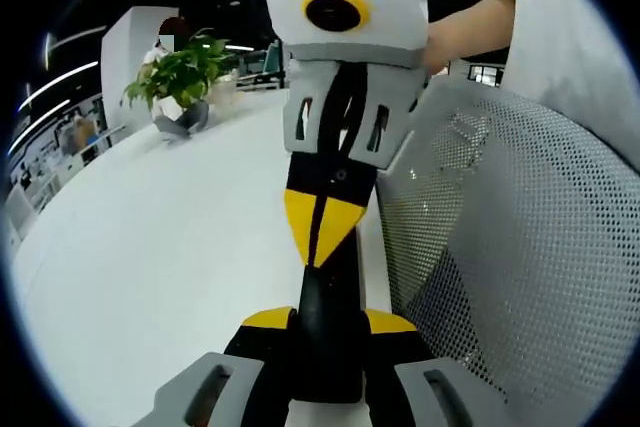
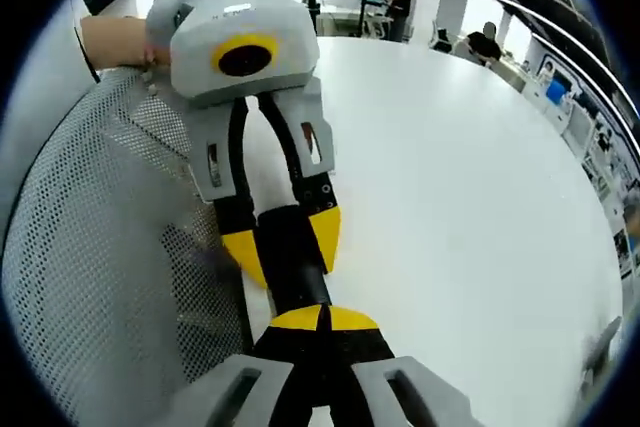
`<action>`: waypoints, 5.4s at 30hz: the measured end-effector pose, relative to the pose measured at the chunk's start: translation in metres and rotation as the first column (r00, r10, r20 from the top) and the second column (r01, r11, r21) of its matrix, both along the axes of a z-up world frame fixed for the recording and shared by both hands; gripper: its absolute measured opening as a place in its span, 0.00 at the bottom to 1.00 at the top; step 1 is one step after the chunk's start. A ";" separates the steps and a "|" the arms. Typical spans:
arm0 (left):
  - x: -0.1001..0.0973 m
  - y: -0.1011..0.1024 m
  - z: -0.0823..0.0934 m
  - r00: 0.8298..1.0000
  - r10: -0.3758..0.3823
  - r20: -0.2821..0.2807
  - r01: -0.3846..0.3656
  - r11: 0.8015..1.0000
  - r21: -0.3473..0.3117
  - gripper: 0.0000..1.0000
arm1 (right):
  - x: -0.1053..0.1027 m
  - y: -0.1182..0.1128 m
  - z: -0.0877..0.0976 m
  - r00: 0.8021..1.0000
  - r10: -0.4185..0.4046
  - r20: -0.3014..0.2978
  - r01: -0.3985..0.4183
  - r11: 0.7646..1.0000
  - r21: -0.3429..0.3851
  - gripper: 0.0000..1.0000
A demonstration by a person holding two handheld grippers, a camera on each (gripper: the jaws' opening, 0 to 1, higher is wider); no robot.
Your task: Press the specified remote control buttons in sequence, fully releasing each button before pressing the next.
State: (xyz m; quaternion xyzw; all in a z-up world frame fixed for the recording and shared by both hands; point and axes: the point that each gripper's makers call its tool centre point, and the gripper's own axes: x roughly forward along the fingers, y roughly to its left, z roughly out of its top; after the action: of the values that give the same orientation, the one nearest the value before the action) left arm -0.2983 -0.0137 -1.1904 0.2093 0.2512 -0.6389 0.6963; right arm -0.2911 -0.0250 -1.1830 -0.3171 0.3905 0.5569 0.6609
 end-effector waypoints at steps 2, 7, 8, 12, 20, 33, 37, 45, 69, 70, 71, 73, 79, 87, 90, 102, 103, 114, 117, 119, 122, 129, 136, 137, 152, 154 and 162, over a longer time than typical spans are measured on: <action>0.000 0.000 0.000 1.000 0.000 -0.002 0.000 1.000 -0.001 0.25 | 0.002 0.000 0.002 1.000 0.001 -0.001 -0.001 1.000 -0.003 0.00; 0.000 0.000 0.000 1.000 -0.004 0.003 0.004 1.000 0.001 0.24 | 0.004 0.002 0.000 0.991 -0.035 -0.127 0.030 0.999 -0.039 0.00; 0.000 0.000 0.000 1.000 -0.004 0.003 0.004 1.000 0.002 0.24 | 0.005 0.002 -0.001 0.989 -0.040 -0.142 0.034 0.998 -0.046 0.00; 0.000 0.000 0.000 1.000 -0.003 0.001 0.003 1.000 0.001 0.24 | 0.008 0.004 -0.003 0.978 -0.056 -0.201 0.033 0.993 -0.117 0.00; 0.000 0.001 0.001 1.000 -0.007 0.007 0.007 1.000 0.005 0.24 | 0.007 0.004 -0.004 0.991 -0.062 -0.118 0.041 0.985 -0.169 0.00; 0.000 0.001 0.001 1.000 -0.005 0.008 0.005 1.000 0.003 0.24 | -0.002 0.008 0.008 0.985 -0.159 -0.073 0.163 0.985 0.062 0.00; 0.000 0.001 0.001 1.000 -0.006 0.008 0.006 1.000 0.003 0.24 | -0.013 0.014 0.006 0.988 -0.121 -0.094 0.127 0.991 0.053 0.00; 0.001 0.001 0.000 1.000 -0.003 0.005 0.003 1.000 0.002 0.24 | -0.012 0.015 0.003 0.996 -0.085 -0.030 0.084 0.996 -0.029 0.00; 0.002 0.000 0.000 1.000 -0.002 0.007 0.002 1.000 0.003 0.24 | -0.009 0.021 0.006 0.994 -0.092 0.051 0.089 0.995 0.044 0.00; 0.002 0.000 0.000 1.000 -0.002 0.007 0.002 1.000 0.002 0.24 | -0.009 0.021 0.004 0.995 -0.085 0.049 0.083 0.996 0.038 0.00; 0.001 0.000 0.000 1.000 -0.002 0.007 0.002 1.000 0.002 0.24 | -0.011 0.020 0.002 0.997 -0.068 0.042 0.067 0.997 0.024 0.00; 0.001 0.000 0.000 1.000 -0.002 0.008 0.002 1.000 -0.001 0.24 | -0.009 0.020 0.003 0.997 -0.063 0.040 0.063 0.998 0.015 0.00; 0.001 0.001 0.001 1.000 -0.001 0.005 0.001 1.000 -0.002 0.24 | -0.010 0.020 0.001 0.998 -0.059 0.035 0.060 0.998 -0.023 0.00; 0.001 0.002 0.001 1.000 0.008 -0.012 -0.008 1.000 -0.007 0.24 | -0.007 0.021 0.001 0.991 -0.100 0.085 0.103 0.994 -0.033 0.00; 0.000 0.002 0.001 1.000 0.005 -0.005 -0.005 1.000 -0.005 0.24 | -0.008 0.021 0.000 0.988 -0.098 0.115 0.103 0.994 -0.038 0.00; 0.001 0.002 0.000 1.000 0.002 0.000 -0.002 1.000 -0.005 0.24 | -0.012 0.027 0.007 0.995 -0.067 0.075 0.062 0.996 0.057 0.00; 0.001 0.001 0.000 1.000 0.002 -0.001 -0.002 1.000 -0.006 0.24 | -0.010 0.028 0.005 0.995 -0.062 0.073 0.059 0.997 0.050 0.00; 0.001 0.001 0.000 1.000 -0.003 0.005 0.003 1.000 -0.001 0.24 | -0.011 0.028 0.002 0.998 0.009 0.066 -0.010 1.000 0.005 0.00; 0.001 0.001 0.000 1.000 -0.004 0.006 0.004 1.000 0.000 0.24 | -0.010 0.029 0.002 0.998 0.009 0.062 -0.009 1.000 0.001 0.00; 0.001 0.001 0.000 1.000 -0.005 0.006 0.005 1.000 0.000 0.24 | -0.009 0.029 0.002 0.998 0.011 0.060 -0.011 1.000 0.005 0.00; 0.001 0.001 0.000 1.000 -0.005 0.007 0.005 1.000 -0.001 0.24 | -0.009 0.027 0.002 0.999 0.007 0.047 -0.009 0.999 0.041 0.00; 0.001 0.001 0.000 1.000 -0.007 0.009 0.007 1.000 -0.003 0.24 | -0.009 0.014 0.006 1.000 0.009 0.012 -0.010 0.994 0.107 0.00; 0.001 0.000 0.000 1.000 -0.007 0.010 0.007 1.000 -0.001 0.24 | -0.004 -0.015 0.004 0.998 -0.047 -0.051 0.050 0.996 0.071 0.10; 0.001 0.000 0.000 1.000 -0.006 0.010 0.006 1.000 -0.001 0.24 | -0.003 -0.018 0.004 0.997 -0.050 -0.052 0.054 0.996 0.068 0.12; 0.001 0.001 0.000 1.000 -0.002 0.014 0.002 1.000 -0.007 0.24 | -0.012 -0.023 -0.007 0.998 0.009 -0.066 -0.005 0.999 0.051 0.31; 0.001 0.001 0.000 1.000 -0.002 0.014 0.002 1.000 -0.007 0.24 | -0.013 -0.023 -0.008 0.997 0.004 -0.076 0.000 0.999 0.051 0.30; 0.000 0.000 0.001 1.000 0.004 0.011 -0.004 1.000 0.004 0.25 | -0.010 -0.023 -0.008 0.997 0.057 -0.059 -0.054 0.997 0.059 0.23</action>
State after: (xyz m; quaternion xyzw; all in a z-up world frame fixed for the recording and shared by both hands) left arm -0.2979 -0.0136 -1.1898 0.2138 0.2490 -0.6359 0.6985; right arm -0.3009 -0.0481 -1.1912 -0.2918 0.3854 0.5953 0.6419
